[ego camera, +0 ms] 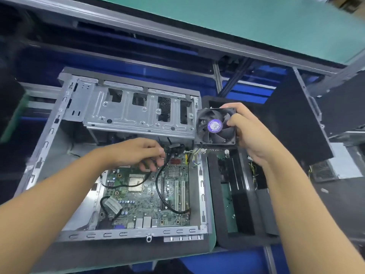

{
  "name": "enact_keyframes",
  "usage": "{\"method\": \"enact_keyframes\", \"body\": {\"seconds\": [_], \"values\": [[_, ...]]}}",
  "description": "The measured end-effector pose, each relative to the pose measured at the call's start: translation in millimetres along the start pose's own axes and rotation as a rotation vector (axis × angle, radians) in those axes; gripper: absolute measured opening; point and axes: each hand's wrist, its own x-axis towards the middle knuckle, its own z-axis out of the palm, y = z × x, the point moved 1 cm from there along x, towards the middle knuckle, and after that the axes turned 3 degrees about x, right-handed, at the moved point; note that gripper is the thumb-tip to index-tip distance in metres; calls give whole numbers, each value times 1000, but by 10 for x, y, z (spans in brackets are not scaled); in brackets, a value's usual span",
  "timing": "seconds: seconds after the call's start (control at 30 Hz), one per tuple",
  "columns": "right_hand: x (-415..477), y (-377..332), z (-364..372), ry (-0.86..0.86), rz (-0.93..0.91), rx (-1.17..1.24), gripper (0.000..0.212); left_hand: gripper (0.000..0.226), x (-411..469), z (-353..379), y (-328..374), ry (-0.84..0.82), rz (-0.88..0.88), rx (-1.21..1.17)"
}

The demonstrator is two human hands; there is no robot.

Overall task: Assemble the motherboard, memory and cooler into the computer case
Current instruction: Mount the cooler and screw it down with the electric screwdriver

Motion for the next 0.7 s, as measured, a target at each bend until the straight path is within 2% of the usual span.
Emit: {"method": "enact_keyframes", "body": {"seconds": [0.1,0.17,0.27,0.3,0.37,0.43,0.57,0.63,0.7], "values": [[-55,-89,173,-8,-42,15,41,44,-34,32,150,-31,94,-68],[-91,-136,311,-36,-57,45,39,54,-64,64,226,-34,133,-193],[-134,-153,491,-78,-72,102,42,85,-123,84,321,-99,191,-379],[-149,-152,552,-96,-76,116,42,81,-150,87,353,-111,241,-411],[-159,-137,670,-125,-68,156,43,55,-210,62,407,-66,311,-462],[-158,-100,767,-170,-49,207,43,36,-293,3,433,-2,308,-488],[-208,-95,884,-328,45,217,35,34,-490,-133,326,68,268,-383],[-247,-139,946,-384,69,-23,42,36,-582,-203,243,95,225,-344],[-275,-185,1026,-420,28,-412,72,39,-658,-272,166,102,161,-316]]}}
